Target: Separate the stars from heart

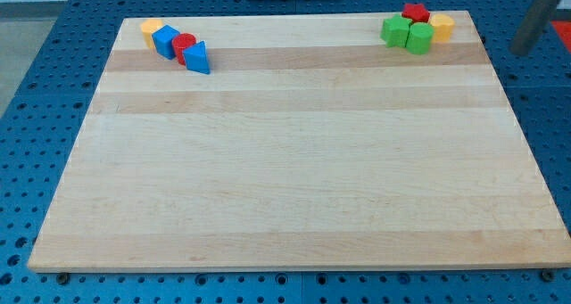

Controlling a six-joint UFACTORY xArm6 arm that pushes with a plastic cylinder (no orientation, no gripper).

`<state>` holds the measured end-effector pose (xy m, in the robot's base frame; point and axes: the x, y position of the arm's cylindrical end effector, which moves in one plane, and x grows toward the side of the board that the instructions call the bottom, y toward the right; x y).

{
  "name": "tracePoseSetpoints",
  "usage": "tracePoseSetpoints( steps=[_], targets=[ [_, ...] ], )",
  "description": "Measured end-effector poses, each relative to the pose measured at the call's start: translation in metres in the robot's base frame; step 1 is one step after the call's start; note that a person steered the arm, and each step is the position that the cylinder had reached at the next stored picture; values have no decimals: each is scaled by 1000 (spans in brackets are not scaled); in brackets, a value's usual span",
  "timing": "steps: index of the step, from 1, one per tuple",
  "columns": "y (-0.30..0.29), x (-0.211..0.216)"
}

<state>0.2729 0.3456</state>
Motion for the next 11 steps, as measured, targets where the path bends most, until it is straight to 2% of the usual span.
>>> tracePoseSetpoints(
  steps=[1,2,4,7,10,11],
  targets=[
    [-9,-76],
    [-21,-82],
    [-115,-63],
    [-164,-60],
    [-200,19],
    [-225,18]
  ],
)
